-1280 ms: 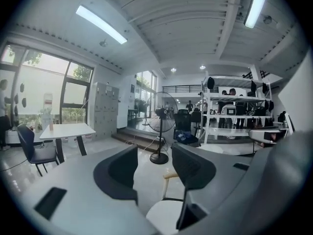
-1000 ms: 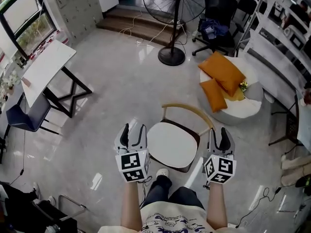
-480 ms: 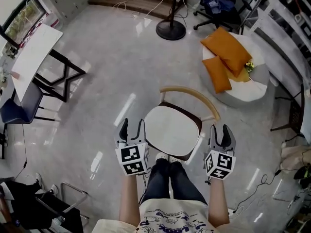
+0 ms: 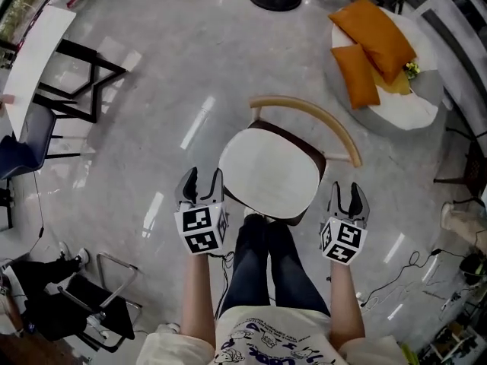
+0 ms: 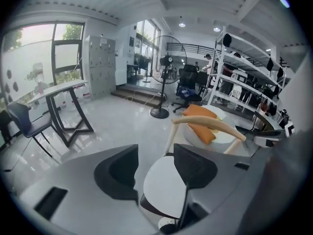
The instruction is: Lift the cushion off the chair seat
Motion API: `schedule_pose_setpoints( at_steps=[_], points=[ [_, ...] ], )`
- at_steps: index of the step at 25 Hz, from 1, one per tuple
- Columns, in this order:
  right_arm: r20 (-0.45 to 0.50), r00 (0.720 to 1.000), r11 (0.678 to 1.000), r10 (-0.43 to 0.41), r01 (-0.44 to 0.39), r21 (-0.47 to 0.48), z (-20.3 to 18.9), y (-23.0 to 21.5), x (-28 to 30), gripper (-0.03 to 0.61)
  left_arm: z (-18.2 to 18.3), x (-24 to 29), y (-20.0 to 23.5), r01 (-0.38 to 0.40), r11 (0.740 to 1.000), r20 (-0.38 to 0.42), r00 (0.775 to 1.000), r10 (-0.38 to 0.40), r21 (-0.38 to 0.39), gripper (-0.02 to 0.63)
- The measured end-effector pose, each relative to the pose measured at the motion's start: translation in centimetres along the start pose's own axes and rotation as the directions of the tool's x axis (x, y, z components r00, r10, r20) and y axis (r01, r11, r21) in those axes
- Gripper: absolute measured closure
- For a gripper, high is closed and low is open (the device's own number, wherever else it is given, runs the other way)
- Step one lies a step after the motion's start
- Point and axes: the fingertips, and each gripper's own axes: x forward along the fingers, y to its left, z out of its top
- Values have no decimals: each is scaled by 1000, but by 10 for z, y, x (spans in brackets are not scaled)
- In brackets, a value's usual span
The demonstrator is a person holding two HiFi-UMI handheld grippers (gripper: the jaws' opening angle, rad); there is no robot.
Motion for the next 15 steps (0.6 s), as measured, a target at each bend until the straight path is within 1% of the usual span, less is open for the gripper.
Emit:
schedule_pose_setpoints(
  at_steps=[4,8,15],
  points=[
    [-90,996,1000,22,-22,3,-47,7,36,365,-36,39,-1,13,1000,-71,997,-12,9,377],
    [-178,983,999,43,-39,27,-98,15,70,365,-82,80,-1,26,1000,-150,988,-26,1,377],
    [-275,960,997,55,-40,61,-176,19,124,370,-152,145,3,38,999,-250,967,-40,-13,377]
  ],
)
